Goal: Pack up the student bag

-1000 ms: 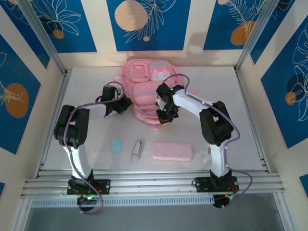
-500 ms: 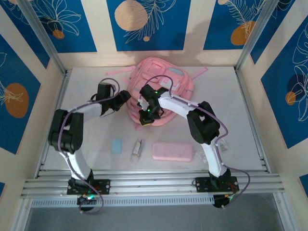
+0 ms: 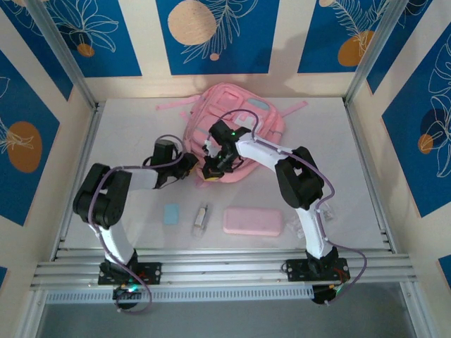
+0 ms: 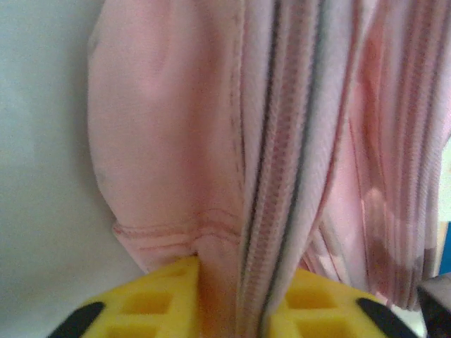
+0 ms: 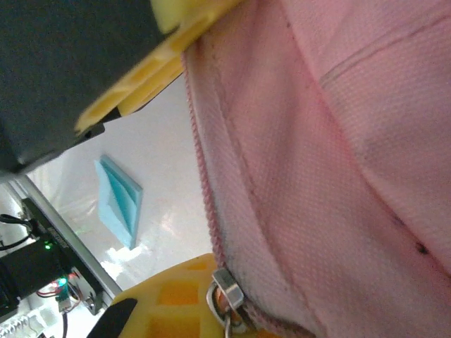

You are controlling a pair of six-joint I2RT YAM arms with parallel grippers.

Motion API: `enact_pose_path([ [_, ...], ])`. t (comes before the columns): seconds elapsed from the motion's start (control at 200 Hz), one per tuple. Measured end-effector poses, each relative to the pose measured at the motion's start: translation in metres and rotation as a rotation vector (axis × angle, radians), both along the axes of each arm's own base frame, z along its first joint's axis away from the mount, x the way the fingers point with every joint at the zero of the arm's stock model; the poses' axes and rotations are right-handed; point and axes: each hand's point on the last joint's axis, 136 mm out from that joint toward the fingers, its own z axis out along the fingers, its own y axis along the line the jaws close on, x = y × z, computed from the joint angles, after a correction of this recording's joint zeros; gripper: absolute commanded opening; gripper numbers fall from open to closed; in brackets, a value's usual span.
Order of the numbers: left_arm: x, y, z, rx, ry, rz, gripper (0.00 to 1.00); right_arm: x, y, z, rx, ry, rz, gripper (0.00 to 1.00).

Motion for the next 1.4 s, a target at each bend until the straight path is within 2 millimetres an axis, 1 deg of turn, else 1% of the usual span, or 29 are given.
enact_pose_path([
  [0.11,0.002,-0.009,0.001,-0.026,-0.01,-0.012,0.0,-0.003,-0.013,-0.01,-0.034,0.0,0.013,0.0],
  [0.205,-0.001,-0.014,0.001,-0.03,-0.014,-0.037,0.0,-0.003,-0.03,-0.013,-0.062,-0.008,0.016,0.0],
  [0.365,-0.009,-0.021,0.004,-0.024,-0.018,-0.1,0.0,-0.008,-0.07,-0.016,-0.149,-0.028,-0.009,0.0],
  [0.475,-0.01,-0.019,0.008,-0.001,-0.028,-0.114,0.0,-0.008,-0.107,-0.02,-0.24,-0.034,-0.045,0.0],
  [0.615,-0.01,-0.012,0.008,0.031,-0.026,-0.119,0.0,0.01,-0.156,-0.025,-0.371,-0.062,-0.121,0.0],
  [0.725,-0.008,-0.005,0.011,0.061,-0.031,-0.118,0.0,0.024,-0.193,-0.028,-0.495,-0.113,-0.13,0.0],
  [0.85,-0.01,0.004,0.012,0.091,-0.028,-0.119,0.0,0.047,-0.225,-0.026,-0.598,-0.175,-0.115,0.0],
  [0.94,-0.012,0.005,0.012,0.105,-0.03,-0.13,0.0,0.065,-0.245,-0.027,-0.647,-0.213,-0.101,0.0],
  [1.06,-0.013,0.006,0.01,0.115,-0.027,-0.139,0.0,0.085,-0.265,-0.032,-0.68,-0.244,-0.084,0.0],
  [1.165,-0.013,0.006,0.01,0.123,-0.031,-0.148,0.0,0.1,-0.276,-0.033,-0.701,-0.272,-0.075,0.0],
  [1.251,-0.015,0.005,0.012,0.122,-0.031,-0.157,0.0,0.106,-0.279,-0.032,-0.709,-0.29,-0.072,0.0],
  [1.396,-0.017,0.006,0.016,0.129,-0.041,-0.164,0.0,0.114,-0.276,-0.03,-0.716,-0.331,-0.069,0.0],
])
